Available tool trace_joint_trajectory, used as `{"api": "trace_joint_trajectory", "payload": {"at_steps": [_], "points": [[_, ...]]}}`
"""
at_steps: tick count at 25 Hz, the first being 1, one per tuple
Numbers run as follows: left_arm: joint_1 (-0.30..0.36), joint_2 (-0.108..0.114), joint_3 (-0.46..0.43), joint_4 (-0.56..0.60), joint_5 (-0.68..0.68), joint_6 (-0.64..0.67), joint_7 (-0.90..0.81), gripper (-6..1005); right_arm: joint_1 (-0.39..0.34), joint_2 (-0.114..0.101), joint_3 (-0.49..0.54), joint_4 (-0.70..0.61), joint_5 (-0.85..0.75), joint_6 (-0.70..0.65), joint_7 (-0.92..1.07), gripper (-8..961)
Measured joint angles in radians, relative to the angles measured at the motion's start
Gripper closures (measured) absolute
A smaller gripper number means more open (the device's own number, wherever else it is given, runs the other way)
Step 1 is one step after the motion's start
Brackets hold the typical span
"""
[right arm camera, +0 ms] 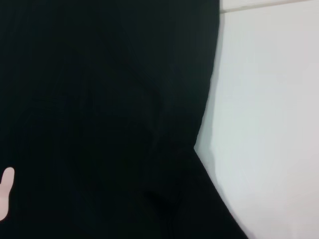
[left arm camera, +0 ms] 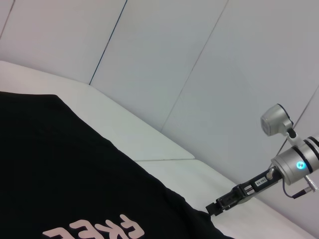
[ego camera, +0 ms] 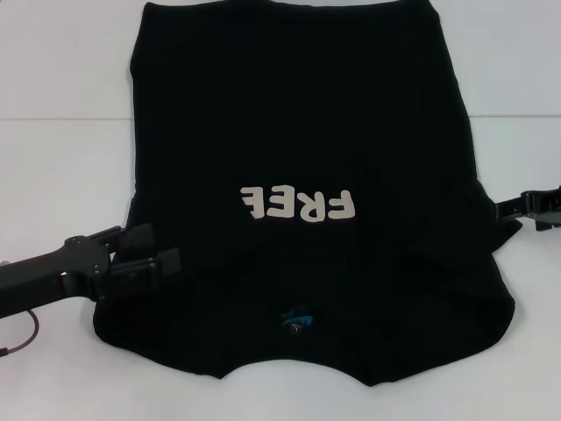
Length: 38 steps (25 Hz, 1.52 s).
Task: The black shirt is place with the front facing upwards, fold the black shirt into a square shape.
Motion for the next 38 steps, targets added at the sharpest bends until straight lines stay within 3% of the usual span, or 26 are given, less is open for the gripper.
{"api": "trace_joint_trajectory", "payload": {"at_steps": [38], "points": [[-0.009,0.002,0.002,-0.005,0.000,0.000,0.000,93,0.016,0.031,-0.005,0.009,-0.005,0.051,-0.030,95]]}}
